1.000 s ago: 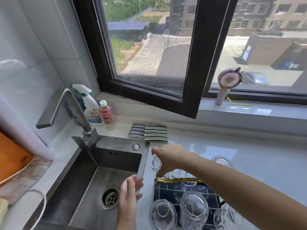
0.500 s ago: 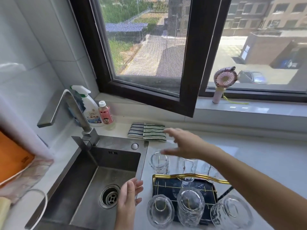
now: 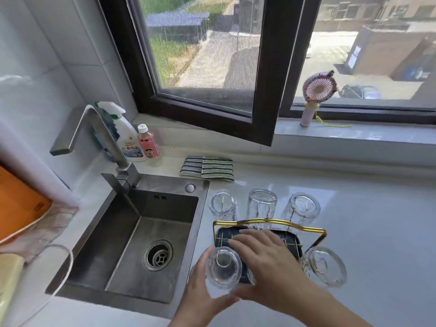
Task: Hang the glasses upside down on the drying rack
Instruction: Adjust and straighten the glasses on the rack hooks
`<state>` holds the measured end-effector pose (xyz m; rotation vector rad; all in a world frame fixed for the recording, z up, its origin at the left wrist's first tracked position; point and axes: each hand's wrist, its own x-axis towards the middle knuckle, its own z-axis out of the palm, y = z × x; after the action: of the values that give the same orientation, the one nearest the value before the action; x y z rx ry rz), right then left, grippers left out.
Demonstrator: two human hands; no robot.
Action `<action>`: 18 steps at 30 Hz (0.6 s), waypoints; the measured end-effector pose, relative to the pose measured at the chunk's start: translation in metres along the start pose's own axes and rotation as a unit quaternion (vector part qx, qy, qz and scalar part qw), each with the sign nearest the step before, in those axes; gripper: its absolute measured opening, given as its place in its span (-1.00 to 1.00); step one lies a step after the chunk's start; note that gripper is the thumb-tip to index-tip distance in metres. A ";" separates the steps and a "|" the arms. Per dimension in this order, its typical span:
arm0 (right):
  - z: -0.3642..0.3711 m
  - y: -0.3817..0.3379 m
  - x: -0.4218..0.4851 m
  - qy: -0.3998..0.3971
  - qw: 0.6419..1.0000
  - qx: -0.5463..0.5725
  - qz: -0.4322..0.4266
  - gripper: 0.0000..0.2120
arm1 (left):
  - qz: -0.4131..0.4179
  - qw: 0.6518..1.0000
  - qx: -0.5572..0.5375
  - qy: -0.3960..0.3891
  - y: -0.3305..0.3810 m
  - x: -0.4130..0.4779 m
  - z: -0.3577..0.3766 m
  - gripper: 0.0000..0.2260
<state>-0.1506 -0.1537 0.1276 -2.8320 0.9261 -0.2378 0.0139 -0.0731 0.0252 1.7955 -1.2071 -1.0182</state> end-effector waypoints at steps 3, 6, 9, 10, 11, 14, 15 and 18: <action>0.018 -0.003 0.003 -0.001 1.000 -0.019 0.015 -0.12 | 0.020 1.000 0.012 0.018 -0.002 0.001 0.004 -0.14; 0.028 -0.003 0.006 0.004 0.999 -0.031 0.020 -0.15 | 0.016 1.000 0.005 0.025 -0.003 0.003 0.004 -0.28; 0.031 -0.003 0.008 0.009 0.999 -0.023 0.028 -0.19 | 0.017 0.999 -0.012 0.025 -0.007 0.006 0.003 -0.30; 0.030 -0.002 0.008 0.006 0.999 -0.018 0.032 -0.20 | 0.019 0.999 -0.014 0.026 -0.007 0.007 0.002 -0.31; 0.030 -0.002 0.008 0.001 0.999 -0.015 0.037 -0.22 | 0.022 0.999 -0.015 0.028 -0.007 0.007 0.002 -0.31; 0.034 0.003 0.010 -0.027 0.998 0.014 0.048 -0.21 | 0.012 0.999 -0.024 0.022 -0.006 0.011 0.001 -0.34; 0.035 0.005 0.011 -0.041 0.997 0.028 0.053 -0.19 | 0.007 0.999 -0.029 0.018 -0.005 0.012 0.000 -0.34; 0.036 0.007 0.013 -0.052 0.996 0.039 0.062 -0.17 | 0.004 0.999 -0.034 0.014 -0.003 0.017 -0.002 -0.33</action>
<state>-0.1371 -0.1636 0.0923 -2.6745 1.0418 -0.1071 0.0208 -0.0877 0.0195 1.7463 -1.1487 -1.0143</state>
